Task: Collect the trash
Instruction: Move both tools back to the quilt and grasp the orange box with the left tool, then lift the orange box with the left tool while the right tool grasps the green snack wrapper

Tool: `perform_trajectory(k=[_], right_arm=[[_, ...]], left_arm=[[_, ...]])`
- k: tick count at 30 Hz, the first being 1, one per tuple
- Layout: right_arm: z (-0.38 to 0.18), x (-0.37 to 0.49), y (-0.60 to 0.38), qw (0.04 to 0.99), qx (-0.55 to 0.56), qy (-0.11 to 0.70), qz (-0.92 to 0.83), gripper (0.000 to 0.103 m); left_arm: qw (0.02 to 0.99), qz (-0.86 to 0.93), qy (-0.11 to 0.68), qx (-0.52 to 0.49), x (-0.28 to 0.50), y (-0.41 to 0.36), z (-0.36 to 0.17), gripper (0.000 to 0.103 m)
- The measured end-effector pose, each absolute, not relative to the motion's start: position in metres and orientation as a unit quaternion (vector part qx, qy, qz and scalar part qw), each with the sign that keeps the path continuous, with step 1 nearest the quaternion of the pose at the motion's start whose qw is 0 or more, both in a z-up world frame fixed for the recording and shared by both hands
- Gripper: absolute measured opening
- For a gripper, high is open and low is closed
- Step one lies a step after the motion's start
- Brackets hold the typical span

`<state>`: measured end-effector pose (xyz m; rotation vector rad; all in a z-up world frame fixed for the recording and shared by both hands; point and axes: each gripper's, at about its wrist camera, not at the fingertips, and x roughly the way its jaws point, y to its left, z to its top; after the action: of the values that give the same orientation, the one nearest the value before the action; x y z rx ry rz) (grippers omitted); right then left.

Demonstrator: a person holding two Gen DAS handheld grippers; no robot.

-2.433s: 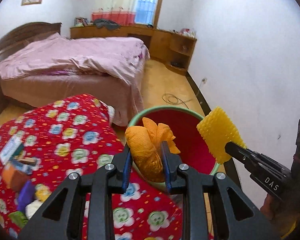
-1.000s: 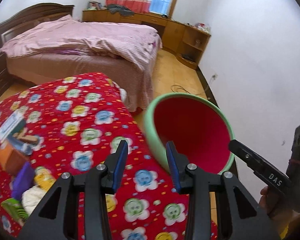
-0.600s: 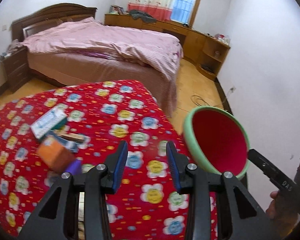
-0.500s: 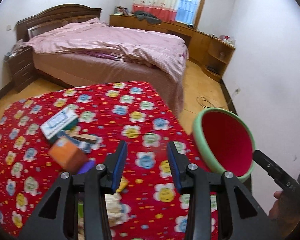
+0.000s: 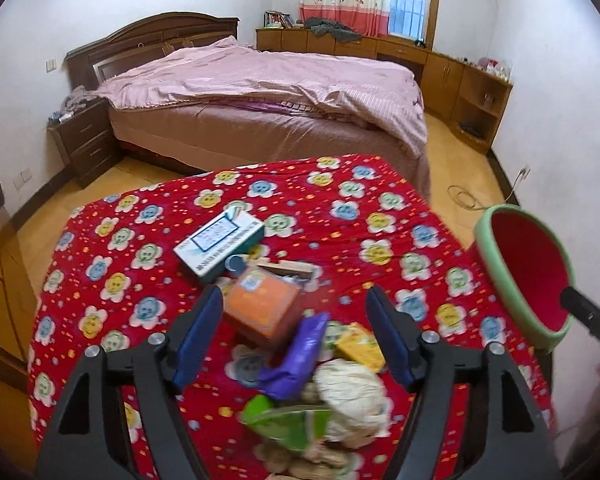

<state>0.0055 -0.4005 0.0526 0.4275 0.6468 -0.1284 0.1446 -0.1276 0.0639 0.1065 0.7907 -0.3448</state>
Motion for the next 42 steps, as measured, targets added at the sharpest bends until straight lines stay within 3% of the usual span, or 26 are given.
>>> perform_trajectory(k=[6,18,23,42], right_arm=[[0.044,0.018,-0.385,0.92,0.197,0.336,-0.056,0.072],[0.033,0.029,-0.379,0.91,0.197,0.359,-0.068,0.072],[0.033,0.028,-0.374,0.909,0.191,0.362,-0.071,0.072],[0.047,0.025,-0.326,0.918,0.17,0.359,-0.004,0.072]], left_arm=[[0.903,-0.155,0.392,0.081,0.158,-0.125,0.049,0.073],[0.891,-0.159,0.424,0.046,0.191,-0.114,0.017,0.073],[0.886,-0.174,0.43,0.02,0.193,-0.113,0.011,0.055],[0.913,-0.135,0.384,-0.023,0.144,-0.054,0.056,0.054]])
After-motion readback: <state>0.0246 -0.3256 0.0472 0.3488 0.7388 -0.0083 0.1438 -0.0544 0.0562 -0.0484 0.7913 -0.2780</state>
